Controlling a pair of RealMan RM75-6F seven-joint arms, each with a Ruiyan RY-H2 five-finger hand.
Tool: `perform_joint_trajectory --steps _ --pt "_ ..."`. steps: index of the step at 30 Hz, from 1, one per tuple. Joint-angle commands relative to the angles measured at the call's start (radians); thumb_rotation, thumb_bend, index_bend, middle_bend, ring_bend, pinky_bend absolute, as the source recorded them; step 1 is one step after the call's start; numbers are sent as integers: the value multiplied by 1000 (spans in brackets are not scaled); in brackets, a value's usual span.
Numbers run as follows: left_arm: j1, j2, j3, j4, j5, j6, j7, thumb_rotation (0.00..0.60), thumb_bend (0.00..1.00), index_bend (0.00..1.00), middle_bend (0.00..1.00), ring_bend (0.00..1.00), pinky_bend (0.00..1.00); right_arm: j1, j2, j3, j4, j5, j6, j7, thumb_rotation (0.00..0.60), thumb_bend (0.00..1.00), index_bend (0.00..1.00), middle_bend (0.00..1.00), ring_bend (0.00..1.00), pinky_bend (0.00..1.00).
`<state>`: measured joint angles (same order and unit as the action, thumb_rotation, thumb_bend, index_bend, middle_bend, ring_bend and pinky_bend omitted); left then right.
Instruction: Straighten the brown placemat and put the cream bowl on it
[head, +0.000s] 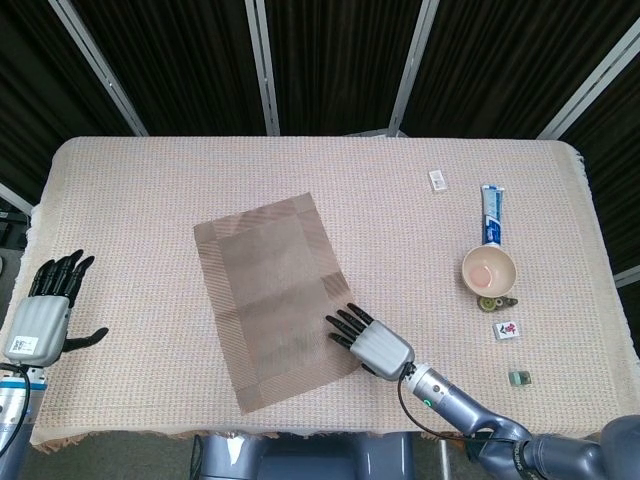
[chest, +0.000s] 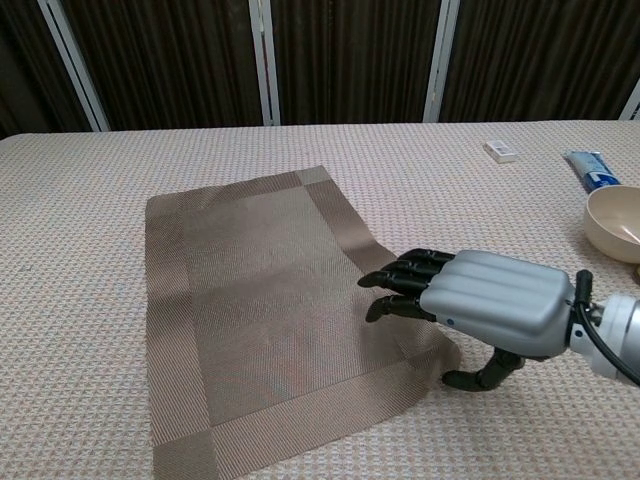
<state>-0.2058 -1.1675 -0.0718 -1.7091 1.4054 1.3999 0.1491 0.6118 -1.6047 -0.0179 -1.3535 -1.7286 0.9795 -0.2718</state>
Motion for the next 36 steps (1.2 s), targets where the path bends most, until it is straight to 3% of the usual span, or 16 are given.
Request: perform_joint_trajectory --steps 1,7,11,21,28,36 --pt "0 -1 1 -1 2 -1 1 600 0 0 0 0 0 -3 4 -8 3 2 4 10 600 278 298 0 0 0" --pt "-1 -3 3 -1 3 -5 4 600 0 0 0 0 0 -8 4 -21 20 -2 22 41 600 347 610 0 0 0" --pt "-1 -4 3 -2 4 -5 6 600 0 0 0 0 0 -13 1 -30 39 -9 44 70 600 359 701 0 0 0" --pt "0 -5 4 -3 3 -9 7 600 0 0 0 0 0 -25 6 -61 73 -42 109 151 600 366 733 0 0 0" --pt "-3 -5 3 0 0 -16 5 600 0 0 0 0 0 -38 79 -77 56 -98 205 148 600 368 738 0 0 0" --pt "-10 -4 -3 11 -10 -33 -6 600 0 0 0 0 0 -20 220 0 80 -93 281 78 600 368 738 0 0 0"
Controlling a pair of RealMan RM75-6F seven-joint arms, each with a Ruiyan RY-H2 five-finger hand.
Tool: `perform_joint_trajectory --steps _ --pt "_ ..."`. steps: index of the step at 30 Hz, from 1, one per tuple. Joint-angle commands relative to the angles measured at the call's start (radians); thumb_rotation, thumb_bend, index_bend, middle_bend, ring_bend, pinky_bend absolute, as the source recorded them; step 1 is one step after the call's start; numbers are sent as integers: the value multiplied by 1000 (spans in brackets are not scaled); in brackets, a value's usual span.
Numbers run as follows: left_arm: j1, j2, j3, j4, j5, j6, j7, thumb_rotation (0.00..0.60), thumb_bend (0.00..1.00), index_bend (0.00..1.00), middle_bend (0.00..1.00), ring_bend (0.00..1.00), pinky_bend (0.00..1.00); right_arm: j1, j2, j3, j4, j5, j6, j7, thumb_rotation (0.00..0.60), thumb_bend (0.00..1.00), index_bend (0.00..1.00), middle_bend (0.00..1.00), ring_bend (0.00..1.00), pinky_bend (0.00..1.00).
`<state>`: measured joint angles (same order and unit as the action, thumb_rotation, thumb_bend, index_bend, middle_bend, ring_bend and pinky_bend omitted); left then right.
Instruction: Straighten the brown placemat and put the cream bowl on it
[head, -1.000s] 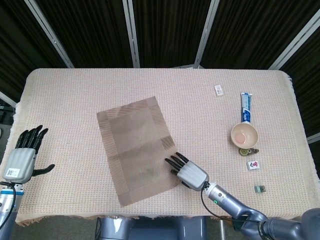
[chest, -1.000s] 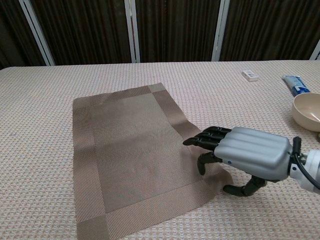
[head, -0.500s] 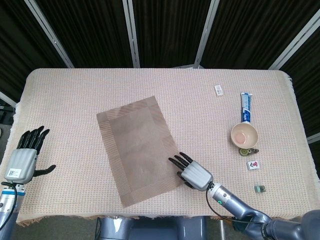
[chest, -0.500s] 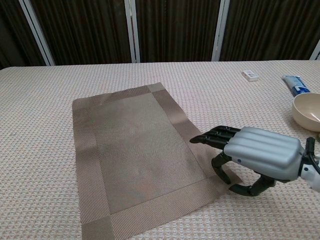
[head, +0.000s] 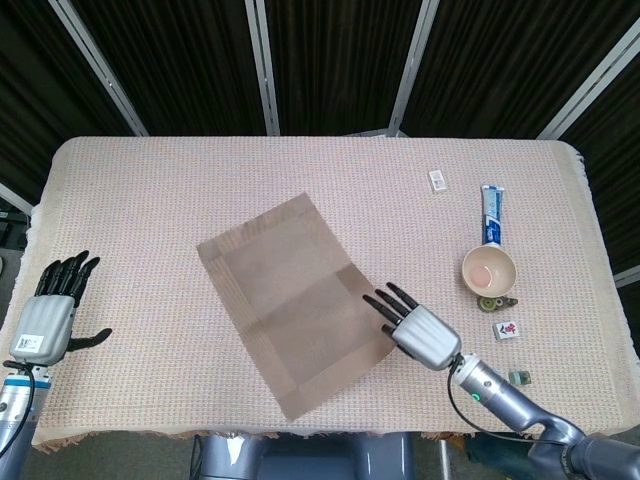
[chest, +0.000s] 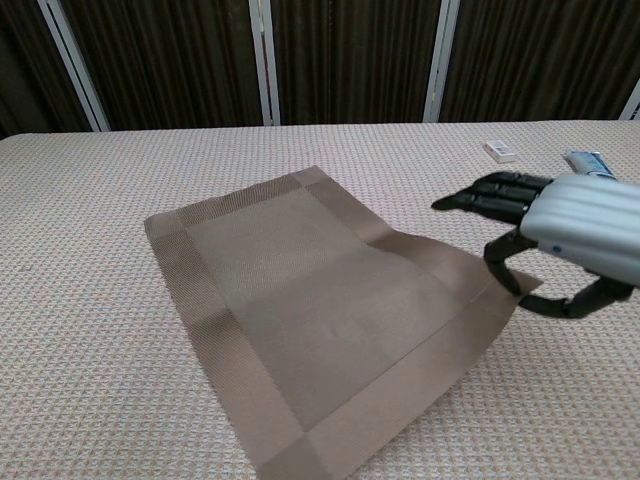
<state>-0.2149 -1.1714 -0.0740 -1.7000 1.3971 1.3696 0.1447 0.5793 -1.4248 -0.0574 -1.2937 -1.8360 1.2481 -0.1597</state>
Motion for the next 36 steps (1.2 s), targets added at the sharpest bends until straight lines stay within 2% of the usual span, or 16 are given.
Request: perform_joint_trajectory --steps 1,8,13,18,19,20,23,26,29,36 --pt "-2 0 -1 3 -3 -4 -2 600 0 0 0 0 0 18 48 52 31 24 10 -43 600 368 738 1 0 0" --pt "-7 -2 -6 13 -17 -16 -5 600 0 0 0 0 0 87 47 145 177 92 -54 -108 600 366 738 9 0 0" --pt "-11 -6 -11 22 -32 -26 -4 600 0 0 0 0 0 148 5 191 286 123 -106 -161 600 367 738 17 0 0" --pt "-14 -10 -15 34 -46 -35 -2 600 0 0 0 0 0 200 -61 214 416 144 -143 -194 600 355 738 29 0 0" --pt "-14 -11 -15 37 -49 -36 -2 600 0 0 0 0 0 211 -82 217 456 147 -147 -201 600 324 698 30 0 0" --pt "-14 -12 -15 39 -50 -37 -2 600 0 0 0 0 0 217 -95 217 483 149 -150 -205 600 278 580 25 0 0" --pt "-14 -13 -14 44 -53 -39 -2 600 0 0 0 0 0 228 -140 223 569 162 -143 -222 600 22 42 0 0 0" --pt "-13 -13 -12 49 -48 -38 -6 600 0 0 0 0 0 212 -170 247 607 203 -118 -264 600 0 0 0 0 0" --pt "-15 -15 -9 57 -42 -43 -11 600 0 0 0 0 0 181 -162 267 576 227 -43 -260 600 0 0 0 0 0" --pt "-32 -25 -2 73 -7 -56 -22 600 0 0 0 0 0 61 -34 271 365 253 119 -164 600 0 0 0 0 0"
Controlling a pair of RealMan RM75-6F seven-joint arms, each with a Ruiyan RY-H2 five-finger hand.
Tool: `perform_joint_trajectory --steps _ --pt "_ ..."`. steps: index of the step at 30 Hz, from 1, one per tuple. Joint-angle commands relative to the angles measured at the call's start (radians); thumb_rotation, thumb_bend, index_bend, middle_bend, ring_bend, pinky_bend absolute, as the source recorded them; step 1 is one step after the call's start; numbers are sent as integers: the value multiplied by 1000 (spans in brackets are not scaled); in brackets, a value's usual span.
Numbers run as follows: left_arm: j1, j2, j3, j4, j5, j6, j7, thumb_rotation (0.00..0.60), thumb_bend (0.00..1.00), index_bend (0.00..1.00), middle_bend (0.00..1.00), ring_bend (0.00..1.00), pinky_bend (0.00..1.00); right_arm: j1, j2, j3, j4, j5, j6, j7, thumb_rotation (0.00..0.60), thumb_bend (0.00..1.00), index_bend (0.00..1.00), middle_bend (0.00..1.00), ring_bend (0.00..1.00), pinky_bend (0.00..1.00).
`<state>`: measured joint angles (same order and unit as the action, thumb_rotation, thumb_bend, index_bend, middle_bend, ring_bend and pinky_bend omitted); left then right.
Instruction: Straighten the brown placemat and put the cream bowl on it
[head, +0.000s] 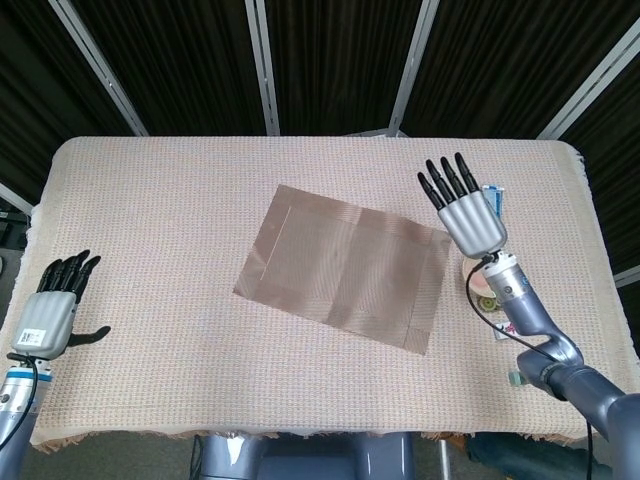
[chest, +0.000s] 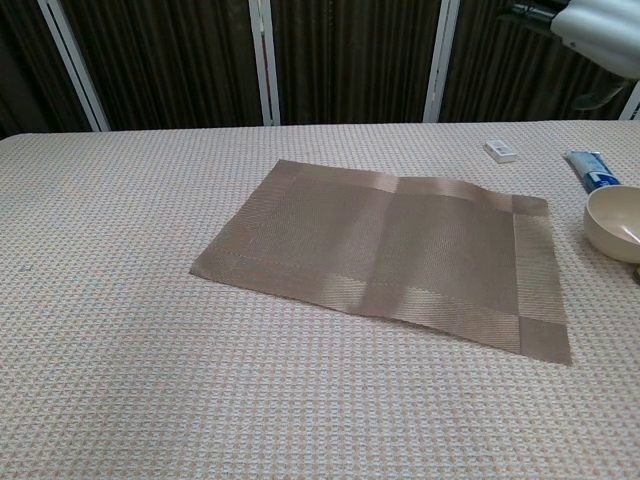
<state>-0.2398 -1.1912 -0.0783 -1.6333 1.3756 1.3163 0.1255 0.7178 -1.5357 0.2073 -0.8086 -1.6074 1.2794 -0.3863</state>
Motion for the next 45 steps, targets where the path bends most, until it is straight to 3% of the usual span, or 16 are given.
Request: perform_joint_trajectory --steps 1,6,9,12,17,26,45 --pt "-13 -9 3 10 25 -6 -4 600 0 0 0 0 0 -108 102 7 -168 39 110 92 600 0 0 0 0 0" --pt "-69 -48 16 76 110 -51 -14 600 0 4 0 0 0 -253 234 -28 -401 84 187 181 600 0 0 0 0 0" --pt "-115 -84 20 135 159 -90 -32 600 0 44 0 0 0 -318 283 -56 -488 97 221 206 600 0 0 0 0 0" --pt "-168 -136 19 206 206 -127 -60 600 21 100 0 0 0 -374 308 -81 -551 113 244 242 600 0 0 0 0 0" --pt "-255 -255 4 345 271 -151 -114 600 136 200 0 0 0 -458 306 -125 -638 126 287 289 600 0 0 0 0 0" --pt "-365 -407 -15 500 272 -239 -109 600 209 248 0 0 0 -525 273 -162 -701 125 315 283 600 0 0 0 0 0" --pt "-474 -581 -14 765 204 -364 -158 600 203 256 0 0 0 -546 266 -130 -689 124 307 300 600 0 0 0 0 0"
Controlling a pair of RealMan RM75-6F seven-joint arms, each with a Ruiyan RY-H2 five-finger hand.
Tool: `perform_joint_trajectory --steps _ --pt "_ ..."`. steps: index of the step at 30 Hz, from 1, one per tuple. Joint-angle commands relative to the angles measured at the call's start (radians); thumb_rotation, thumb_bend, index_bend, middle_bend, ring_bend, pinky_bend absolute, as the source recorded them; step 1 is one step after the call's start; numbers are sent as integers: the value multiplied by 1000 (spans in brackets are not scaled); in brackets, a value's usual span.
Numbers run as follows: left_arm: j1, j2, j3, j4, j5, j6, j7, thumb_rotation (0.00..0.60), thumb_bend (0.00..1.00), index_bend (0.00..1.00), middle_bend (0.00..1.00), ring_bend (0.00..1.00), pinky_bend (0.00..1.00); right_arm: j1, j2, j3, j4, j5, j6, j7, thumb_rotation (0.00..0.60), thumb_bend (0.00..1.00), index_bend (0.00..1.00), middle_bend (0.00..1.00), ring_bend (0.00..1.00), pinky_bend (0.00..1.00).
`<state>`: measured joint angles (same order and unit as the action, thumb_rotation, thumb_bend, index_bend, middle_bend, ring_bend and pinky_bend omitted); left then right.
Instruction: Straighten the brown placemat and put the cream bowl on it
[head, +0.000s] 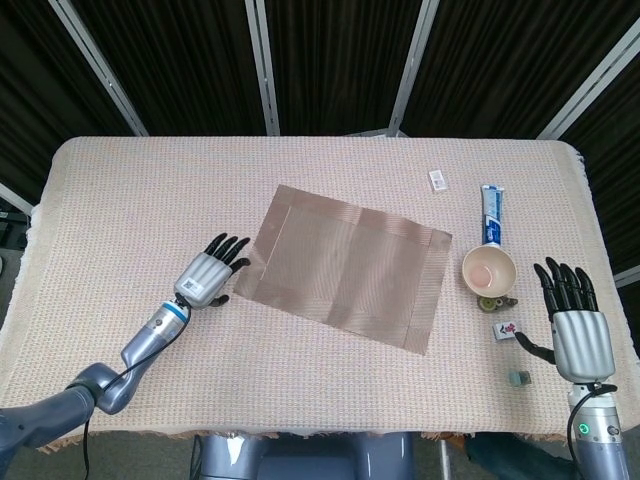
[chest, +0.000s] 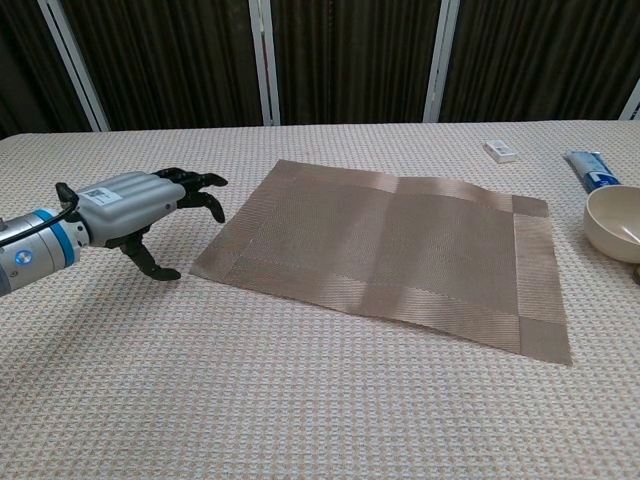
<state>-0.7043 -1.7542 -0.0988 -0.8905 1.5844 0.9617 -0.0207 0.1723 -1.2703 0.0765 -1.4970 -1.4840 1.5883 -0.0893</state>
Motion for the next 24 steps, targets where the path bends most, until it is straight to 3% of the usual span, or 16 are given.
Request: perform_joint_trajectory --steps 1,18,24 --pt "-12 -27 11 34 -5 -12 -17 600 203 256 0 0 0 -1 1 3 -2 1 -4 6 600 0 0 0 0 0" --pt "-41 -81 34 106 -15 -22 -30 600 295 324 0 0 0 -11 11 26 -8 -5 -4 33 600 0 0 0 0 0" --pt "-45 -88 40 100 -19 -24 -27 600 430 380 0 0 0 -16 16 28 -14 -14 2 38 600 0 0 0 0 0"
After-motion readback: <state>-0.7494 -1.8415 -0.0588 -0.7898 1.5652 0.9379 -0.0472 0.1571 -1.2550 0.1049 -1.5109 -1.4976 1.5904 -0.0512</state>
